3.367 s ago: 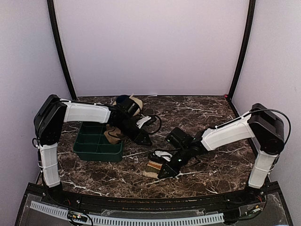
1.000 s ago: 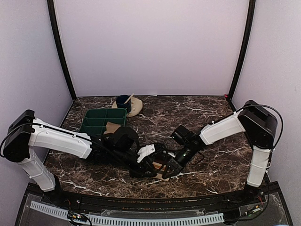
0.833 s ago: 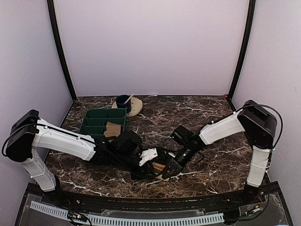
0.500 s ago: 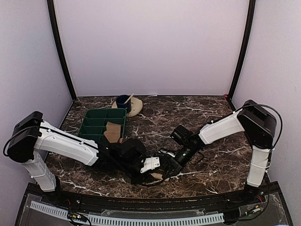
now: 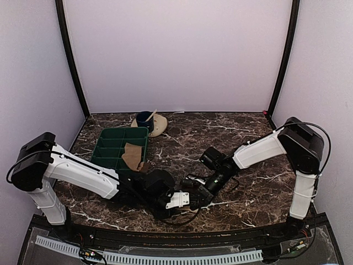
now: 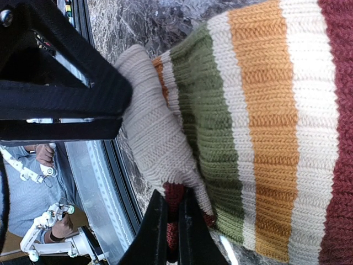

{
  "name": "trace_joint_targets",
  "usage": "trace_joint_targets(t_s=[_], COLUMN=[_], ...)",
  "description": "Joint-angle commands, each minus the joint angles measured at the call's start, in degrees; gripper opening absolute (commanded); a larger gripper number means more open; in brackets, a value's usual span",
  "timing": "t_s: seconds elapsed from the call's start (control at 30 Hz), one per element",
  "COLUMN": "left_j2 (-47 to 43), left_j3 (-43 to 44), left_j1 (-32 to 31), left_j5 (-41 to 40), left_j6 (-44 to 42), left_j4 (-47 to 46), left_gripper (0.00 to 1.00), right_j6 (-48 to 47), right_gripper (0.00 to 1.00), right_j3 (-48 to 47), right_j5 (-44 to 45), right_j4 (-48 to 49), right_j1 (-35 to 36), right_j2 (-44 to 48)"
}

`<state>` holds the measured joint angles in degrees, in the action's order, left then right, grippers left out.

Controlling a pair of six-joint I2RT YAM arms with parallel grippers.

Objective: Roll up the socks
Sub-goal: Roll the sock at the center of the board.

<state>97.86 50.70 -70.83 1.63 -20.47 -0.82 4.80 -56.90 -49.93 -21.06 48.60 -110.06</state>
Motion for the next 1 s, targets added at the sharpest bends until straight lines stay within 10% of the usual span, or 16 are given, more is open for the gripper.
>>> trace_joint_targets(t_s=[0.0, 0.63, 0.97], left_j2=[0.8, 5.2, 7.7], left_j3=[1.4, 2.7, 4.4], left_j1=[-0.8, -1.4, -1.4], left_j5=[-1.7, -5.0, -4.2], left_j6=[-2.6, -6.8, -8.6], left_j4=[-0.8, -2.9, -0.8], left_gripper=[0.34, 0.27, 0.03], right_j6=[-0.5, -0.5, -0.2], right_gripper=[0.00, 0.00, 0.00], right_j3=[0.3, 0.2, 0.1], right_j5=[2.8, 1.6, 1.6], right_j4=[-3.8, -3.7, -4.2], right_j1=[-0.1, -0.3, -0.5], right_j2=[-2.3, -3.1, -3.2])
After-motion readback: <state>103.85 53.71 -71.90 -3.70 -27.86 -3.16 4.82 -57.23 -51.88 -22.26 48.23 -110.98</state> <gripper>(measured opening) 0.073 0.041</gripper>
